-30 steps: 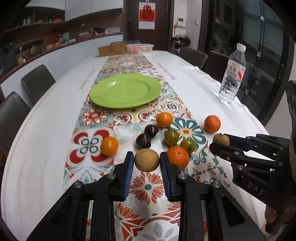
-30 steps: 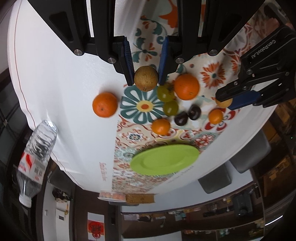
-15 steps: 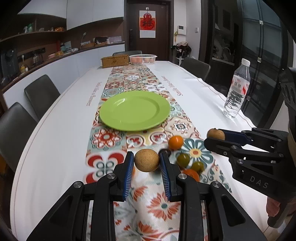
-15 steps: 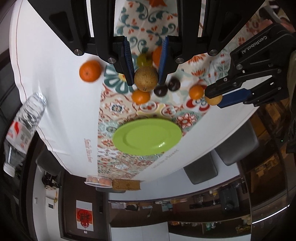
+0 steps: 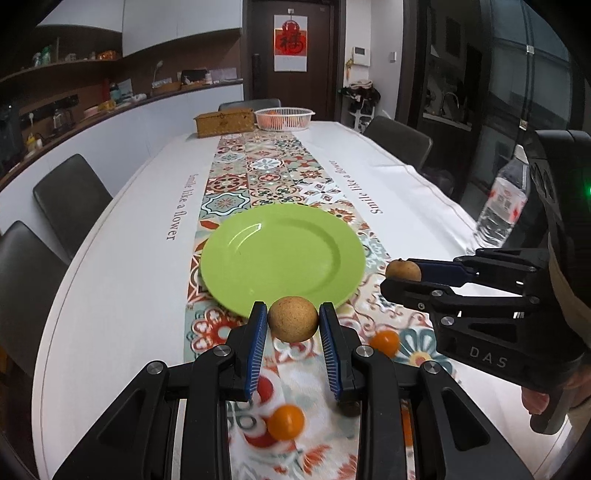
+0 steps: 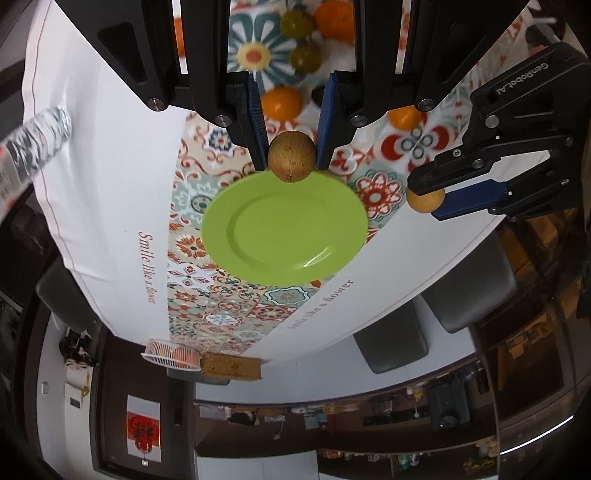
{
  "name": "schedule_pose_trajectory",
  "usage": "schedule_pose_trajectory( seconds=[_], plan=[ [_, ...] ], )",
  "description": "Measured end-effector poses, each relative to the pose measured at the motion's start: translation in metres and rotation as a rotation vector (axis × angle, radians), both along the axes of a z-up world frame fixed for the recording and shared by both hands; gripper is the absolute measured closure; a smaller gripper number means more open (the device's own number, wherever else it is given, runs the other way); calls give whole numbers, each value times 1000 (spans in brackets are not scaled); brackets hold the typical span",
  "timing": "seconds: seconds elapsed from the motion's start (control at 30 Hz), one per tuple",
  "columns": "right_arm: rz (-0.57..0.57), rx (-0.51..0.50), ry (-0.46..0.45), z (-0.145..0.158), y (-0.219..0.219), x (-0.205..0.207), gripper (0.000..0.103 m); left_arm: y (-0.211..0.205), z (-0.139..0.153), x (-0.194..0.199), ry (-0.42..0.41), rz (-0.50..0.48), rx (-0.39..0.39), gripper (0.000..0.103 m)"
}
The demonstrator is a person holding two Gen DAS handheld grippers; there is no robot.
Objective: Organize fruits
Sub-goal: 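Carry both brown fruits onto the green plate and open both grippers, then withdraw both grippers from the plate toward the remaining fruits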
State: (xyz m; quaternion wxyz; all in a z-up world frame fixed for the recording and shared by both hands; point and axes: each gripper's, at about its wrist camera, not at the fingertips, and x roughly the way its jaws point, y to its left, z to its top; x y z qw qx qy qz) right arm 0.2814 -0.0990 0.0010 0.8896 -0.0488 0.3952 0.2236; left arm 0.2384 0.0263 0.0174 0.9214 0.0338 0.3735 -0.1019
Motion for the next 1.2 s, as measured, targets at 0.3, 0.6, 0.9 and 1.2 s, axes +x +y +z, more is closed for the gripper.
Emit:
schedule_pose_trajectory(
  seconds=[0.3,0.6,0.9,1.2],
  plan=[
    [28,-30,93,-11,18,60,76,13,-13,62,88,-25,-29,74],
    [33,-47,199,-35,30,108,76,19,-43,111,196,-28,-56,74],
    [12,-42,271,-55,28,134,76,15,-58,130,232,-29,-50,73],
    [-13,-27,225,-45,15,123,68,14,-38,109,153,22,17,60]
  ],
)
